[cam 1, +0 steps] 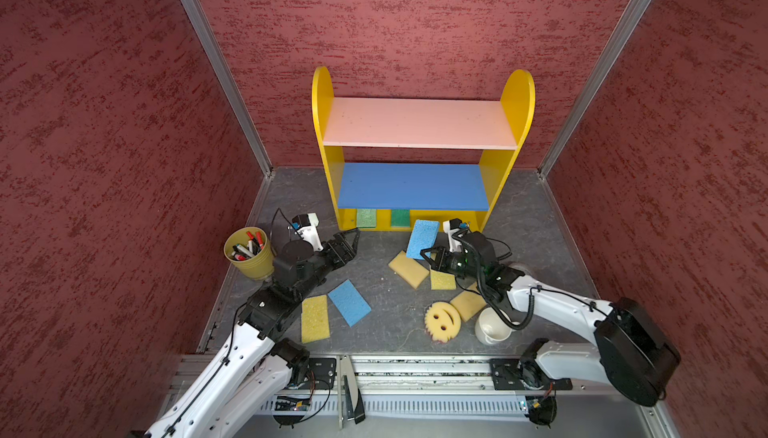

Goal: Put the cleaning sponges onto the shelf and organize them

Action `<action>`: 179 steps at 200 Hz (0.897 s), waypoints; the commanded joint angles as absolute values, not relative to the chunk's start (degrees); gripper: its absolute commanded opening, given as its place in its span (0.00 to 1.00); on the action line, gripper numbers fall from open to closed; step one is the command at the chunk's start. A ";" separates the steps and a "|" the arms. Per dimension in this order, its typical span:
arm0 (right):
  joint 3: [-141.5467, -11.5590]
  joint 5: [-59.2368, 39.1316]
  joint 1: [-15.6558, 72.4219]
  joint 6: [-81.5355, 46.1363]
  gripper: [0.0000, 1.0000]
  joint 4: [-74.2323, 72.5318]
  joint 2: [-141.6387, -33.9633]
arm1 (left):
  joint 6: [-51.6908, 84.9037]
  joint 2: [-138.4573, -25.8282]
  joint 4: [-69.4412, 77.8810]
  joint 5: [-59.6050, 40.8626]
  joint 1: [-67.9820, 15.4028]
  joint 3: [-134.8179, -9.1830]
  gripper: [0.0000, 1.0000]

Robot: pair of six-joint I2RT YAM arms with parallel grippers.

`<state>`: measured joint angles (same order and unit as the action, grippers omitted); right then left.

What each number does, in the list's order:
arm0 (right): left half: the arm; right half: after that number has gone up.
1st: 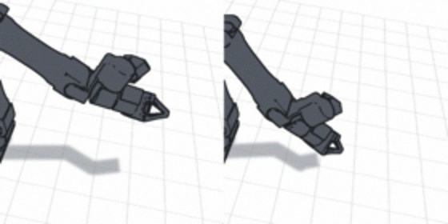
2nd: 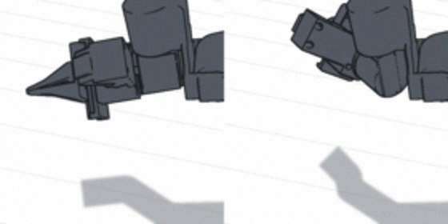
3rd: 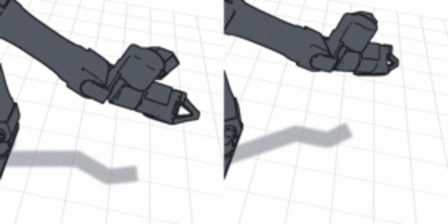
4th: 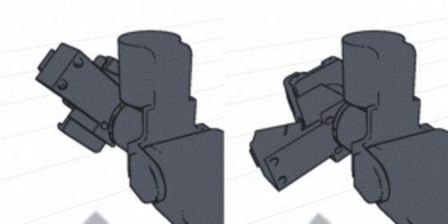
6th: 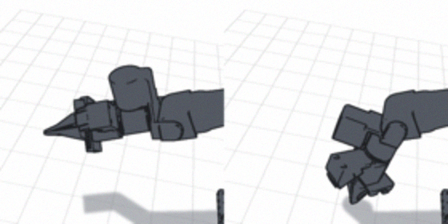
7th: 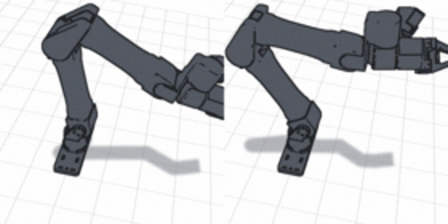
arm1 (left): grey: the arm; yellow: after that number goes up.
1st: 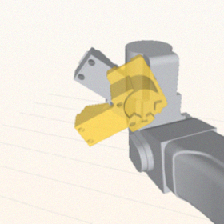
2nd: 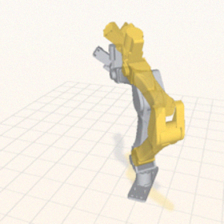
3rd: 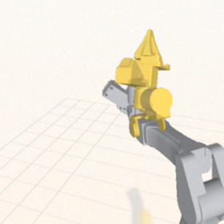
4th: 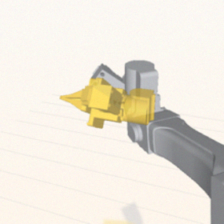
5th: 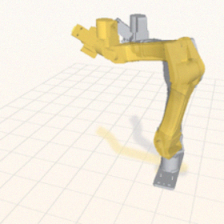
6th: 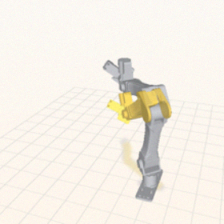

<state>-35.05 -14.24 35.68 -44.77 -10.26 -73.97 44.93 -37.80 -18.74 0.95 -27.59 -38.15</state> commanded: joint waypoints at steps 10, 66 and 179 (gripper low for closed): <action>-39.83 -11.16 33.06 -35.37 0.00 7.38 -78.07 | 42.52 -38.20 -22.63 3.14 -27.24 -38.52 0.81; -43.99 -12.49 30.62 -29.65 0.00 0.95 -87.09 | 42.63 -38.92 -23.31 2.46 -26.65 -38.67 0.82; -48.41 -4.99 27.82 -23.20 0.00 -4.54 -94.06 | 44.55 -40.31 -22.06 0.47 -26.37 -38.56 0.82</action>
